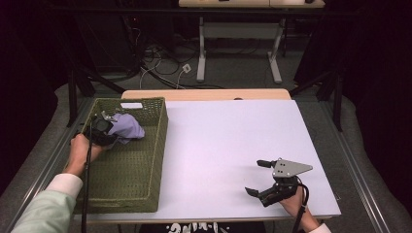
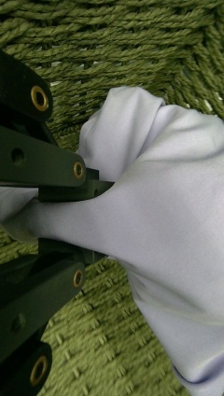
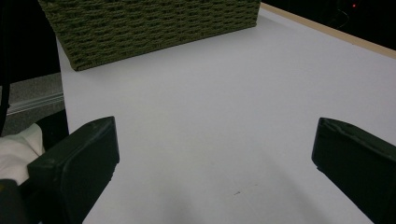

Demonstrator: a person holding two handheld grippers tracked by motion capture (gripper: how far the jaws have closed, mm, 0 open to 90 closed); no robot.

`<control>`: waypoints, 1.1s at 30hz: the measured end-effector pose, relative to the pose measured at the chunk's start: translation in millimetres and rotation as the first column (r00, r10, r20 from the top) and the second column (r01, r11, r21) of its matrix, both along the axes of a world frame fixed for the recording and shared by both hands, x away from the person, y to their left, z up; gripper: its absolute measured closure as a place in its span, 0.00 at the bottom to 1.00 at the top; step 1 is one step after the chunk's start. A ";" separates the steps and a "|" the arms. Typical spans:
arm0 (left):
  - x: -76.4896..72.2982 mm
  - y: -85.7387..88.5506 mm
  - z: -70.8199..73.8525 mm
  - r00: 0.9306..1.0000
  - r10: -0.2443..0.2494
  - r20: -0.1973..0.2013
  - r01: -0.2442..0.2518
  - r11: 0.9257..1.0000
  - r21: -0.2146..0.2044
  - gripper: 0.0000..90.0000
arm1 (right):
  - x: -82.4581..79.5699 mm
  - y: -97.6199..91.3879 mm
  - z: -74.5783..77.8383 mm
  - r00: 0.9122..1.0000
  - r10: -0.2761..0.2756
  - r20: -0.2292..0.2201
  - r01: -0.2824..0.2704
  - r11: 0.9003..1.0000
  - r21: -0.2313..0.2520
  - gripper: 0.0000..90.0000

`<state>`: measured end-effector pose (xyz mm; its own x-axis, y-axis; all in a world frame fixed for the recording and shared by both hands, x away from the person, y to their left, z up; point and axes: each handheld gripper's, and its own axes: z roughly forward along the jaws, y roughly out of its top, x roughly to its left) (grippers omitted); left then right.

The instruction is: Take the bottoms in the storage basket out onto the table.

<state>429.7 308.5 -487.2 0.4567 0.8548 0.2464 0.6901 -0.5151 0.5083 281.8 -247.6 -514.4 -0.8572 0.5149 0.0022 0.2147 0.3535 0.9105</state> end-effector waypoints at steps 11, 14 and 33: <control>-14.8 -1.4 7.5 0.998 -0.024 0.058 0.025 0.999 -0.024 0.88 | 0.9 0.8 -0.9 1.000 0.004 -0.006 -0.004 1.000 -0.004 0.01; -17.2 -0.6 10.7 0.997 -0.029 0.066 0.031 0.999 -0.024 0.88 | 0.9 0.9 -0.8 1.000 0.004 -0.004 -0.004 1.000 -0.003 0.01; -33.7 -0.4 26.8 0.985 -0.039 0.167 0.047 0.998 -0.043 0.88 | 1.9 1.8 -2.1 1.000 0.005 -0.018 -0.006 1.000 -0.012 0.01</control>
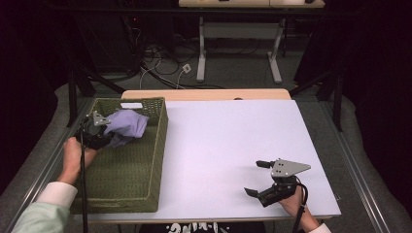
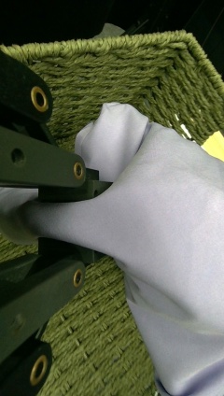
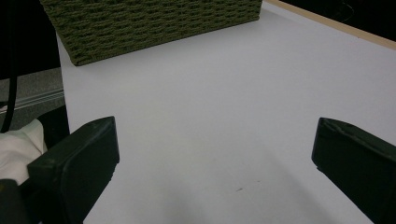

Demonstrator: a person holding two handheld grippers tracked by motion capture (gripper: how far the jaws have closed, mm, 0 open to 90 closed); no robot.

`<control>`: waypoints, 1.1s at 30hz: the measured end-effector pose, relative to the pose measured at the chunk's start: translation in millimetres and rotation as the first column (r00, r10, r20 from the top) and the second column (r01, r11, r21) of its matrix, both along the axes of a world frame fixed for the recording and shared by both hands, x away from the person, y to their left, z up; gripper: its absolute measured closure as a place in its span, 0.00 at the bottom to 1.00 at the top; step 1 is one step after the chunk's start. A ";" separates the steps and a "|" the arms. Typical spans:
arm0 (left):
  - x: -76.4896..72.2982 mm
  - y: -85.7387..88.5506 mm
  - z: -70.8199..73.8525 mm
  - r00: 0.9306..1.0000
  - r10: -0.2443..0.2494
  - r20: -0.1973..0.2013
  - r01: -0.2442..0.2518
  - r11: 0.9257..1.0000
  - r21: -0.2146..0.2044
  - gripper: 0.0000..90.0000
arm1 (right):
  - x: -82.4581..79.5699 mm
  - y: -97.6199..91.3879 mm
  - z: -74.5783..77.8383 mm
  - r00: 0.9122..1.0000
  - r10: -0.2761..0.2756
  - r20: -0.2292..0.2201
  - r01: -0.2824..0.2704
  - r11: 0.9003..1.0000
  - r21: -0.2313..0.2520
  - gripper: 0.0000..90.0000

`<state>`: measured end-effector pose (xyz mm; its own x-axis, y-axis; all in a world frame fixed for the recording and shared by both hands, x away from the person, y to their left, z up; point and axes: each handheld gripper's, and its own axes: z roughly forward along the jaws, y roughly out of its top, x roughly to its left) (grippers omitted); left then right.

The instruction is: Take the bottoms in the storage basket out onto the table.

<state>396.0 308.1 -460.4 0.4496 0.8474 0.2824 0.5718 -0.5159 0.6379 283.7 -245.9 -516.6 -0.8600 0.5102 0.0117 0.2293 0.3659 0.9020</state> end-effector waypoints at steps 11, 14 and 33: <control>-8.1 0.7 8.9 0.999 -0.009 0.036 0.010 1.000 -0.026 0.88 | -0.3 -0.2 0.4 1.000 -0.001 0.003 0.001 1.000 0.000 0.01; -10.3 0.8 10.4 0.999 -0.009 0.046 0.010 0.999 -0.034 0.88 | -0.2 -0.2 0.3 1.000 -0.002 0.003 0.002 1.000 -0.001 0.01; -20.5 2.8 22.6 0.995 -0.018 0.102 0.026 0.997 -0.074 0.88 | 0.1 -0.3 0.1 1.000 -0.002 0.001 0.002 1.000 0.001 0.01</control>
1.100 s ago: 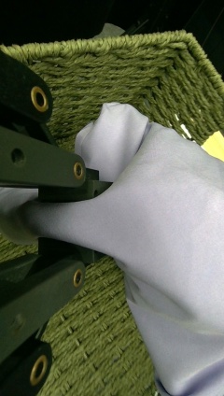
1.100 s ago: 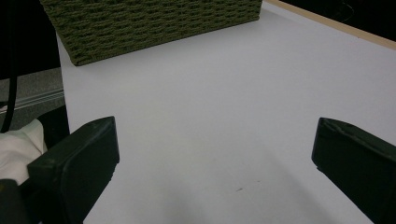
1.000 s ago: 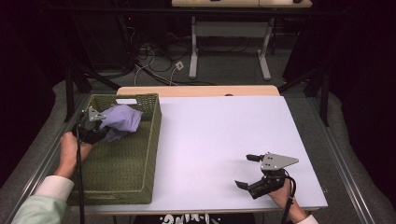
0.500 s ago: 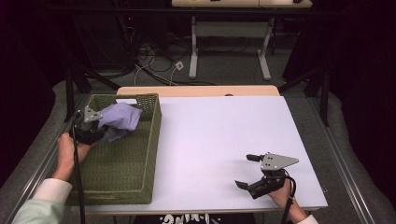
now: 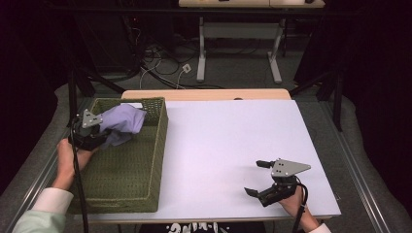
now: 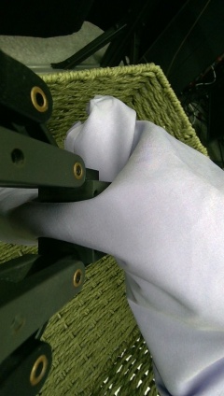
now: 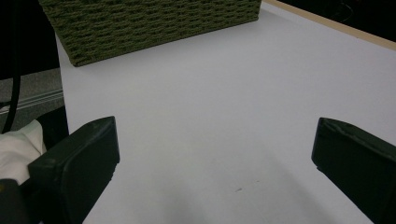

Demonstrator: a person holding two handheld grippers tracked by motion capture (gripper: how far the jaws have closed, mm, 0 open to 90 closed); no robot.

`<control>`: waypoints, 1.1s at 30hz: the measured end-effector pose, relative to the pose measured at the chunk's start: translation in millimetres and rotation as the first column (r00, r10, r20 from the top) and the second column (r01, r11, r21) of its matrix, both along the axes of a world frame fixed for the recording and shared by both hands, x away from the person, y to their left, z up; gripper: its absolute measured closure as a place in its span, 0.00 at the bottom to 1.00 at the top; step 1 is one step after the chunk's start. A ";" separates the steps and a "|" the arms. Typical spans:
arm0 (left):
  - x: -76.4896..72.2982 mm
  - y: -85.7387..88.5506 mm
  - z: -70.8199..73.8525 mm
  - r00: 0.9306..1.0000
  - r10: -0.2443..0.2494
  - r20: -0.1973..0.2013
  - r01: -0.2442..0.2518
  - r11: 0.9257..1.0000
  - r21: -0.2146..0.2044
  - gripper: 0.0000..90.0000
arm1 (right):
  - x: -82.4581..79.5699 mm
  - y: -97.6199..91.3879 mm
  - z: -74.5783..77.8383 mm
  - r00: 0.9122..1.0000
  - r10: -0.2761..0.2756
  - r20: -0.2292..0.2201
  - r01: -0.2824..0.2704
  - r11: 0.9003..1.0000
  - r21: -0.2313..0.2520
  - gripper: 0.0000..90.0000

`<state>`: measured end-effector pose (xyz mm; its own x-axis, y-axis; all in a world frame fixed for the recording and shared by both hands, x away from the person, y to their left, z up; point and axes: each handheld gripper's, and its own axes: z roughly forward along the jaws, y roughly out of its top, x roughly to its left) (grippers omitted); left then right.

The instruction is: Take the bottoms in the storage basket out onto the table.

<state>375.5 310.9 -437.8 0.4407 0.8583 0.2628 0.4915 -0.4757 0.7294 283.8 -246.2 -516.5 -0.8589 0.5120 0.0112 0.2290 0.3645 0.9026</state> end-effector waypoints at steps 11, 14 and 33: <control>-3.6 -5.0 9.7 0.999 -0.019 0.029 0.019 1.000 -0.012 0.88 | 0.2 -0.2 -0.1 1.000 -0.001 0.001 0.001 1.000 0.002 0.01; -5.3 -7.1 12.2 0.999 -0.027 0.037 0.027 0.999 -0.016 0.88 | 0.0 -0.3 0.1 1.000 -0.001 0.002 0.001 1.000 0.002 0.01; -14.5 -13.7 26.4 0.993 -0.054 0.105 0.059 0.997 -0.044 0.88 | -0.1 0.0 0.1 1.000 -0.001 0.002 0.001 1.000 0.002 0.01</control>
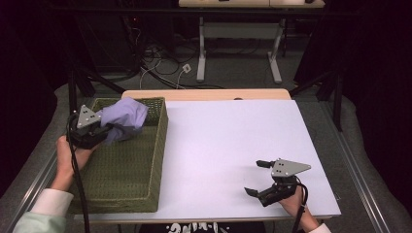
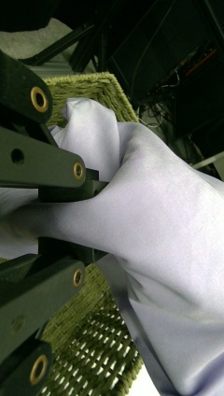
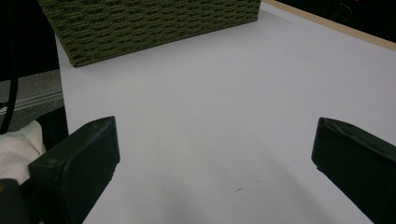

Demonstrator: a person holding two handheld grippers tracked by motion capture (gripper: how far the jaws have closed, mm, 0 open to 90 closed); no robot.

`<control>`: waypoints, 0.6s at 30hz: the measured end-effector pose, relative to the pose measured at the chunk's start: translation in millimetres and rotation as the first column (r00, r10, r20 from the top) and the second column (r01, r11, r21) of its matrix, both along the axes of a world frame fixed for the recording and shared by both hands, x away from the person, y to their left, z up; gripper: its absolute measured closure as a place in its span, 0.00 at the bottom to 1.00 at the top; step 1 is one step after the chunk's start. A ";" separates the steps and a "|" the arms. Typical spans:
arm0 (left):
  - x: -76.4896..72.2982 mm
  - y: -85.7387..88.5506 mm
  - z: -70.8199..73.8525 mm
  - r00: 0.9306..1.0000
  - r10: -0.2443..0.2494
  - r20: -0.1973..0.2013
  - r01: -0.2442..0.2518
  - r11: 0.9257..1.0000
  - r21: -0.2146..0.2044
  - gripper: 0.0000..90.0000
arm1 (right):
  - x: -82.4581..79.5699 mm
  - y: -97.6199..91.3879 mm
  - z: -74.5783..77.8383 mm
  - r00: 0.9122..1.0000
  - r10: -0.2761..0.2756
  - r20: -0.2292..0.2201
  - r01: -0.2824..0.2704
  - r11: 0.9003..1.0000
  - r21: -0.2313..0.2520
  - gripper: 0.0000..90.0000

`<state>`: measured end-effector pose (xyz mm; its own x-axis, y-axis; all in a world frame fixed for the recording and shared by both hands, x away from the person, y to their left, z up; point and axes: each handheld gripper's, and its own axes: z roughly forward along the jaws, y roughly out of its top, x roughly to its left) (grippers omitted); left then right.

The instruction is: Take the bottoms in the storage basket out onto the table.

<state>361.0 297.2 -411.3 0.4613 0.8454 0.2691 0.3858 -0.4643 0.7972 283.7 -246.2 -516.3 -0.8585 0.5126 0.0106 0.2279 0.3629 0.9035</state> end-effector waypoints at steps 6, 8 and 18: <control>0.0 -4.7 5.6 1.000 -0.017 0.017 0.017 1.000 -0.006 0.88 | 0.1 -0.1 -0.1 1.000 0.000 0.000 0.000 1.000 0.001 0.01; 0.4 -6.2 7.4 1.000 -0.022 0.020 0.022 1.000 -0.008 0.88 | 0.0 -0.1 0.0 1.000 0.000 0.000 0.000 1.000 -0.001 0.01; -0.2 -11.8 13.1 0.998 -0.046 0.041 0.047 0.999 -0.026 0.88 | 0.0 0.0 -0.1 1.000 0.001 -0.001 -0.001 1.000 0.000 0.01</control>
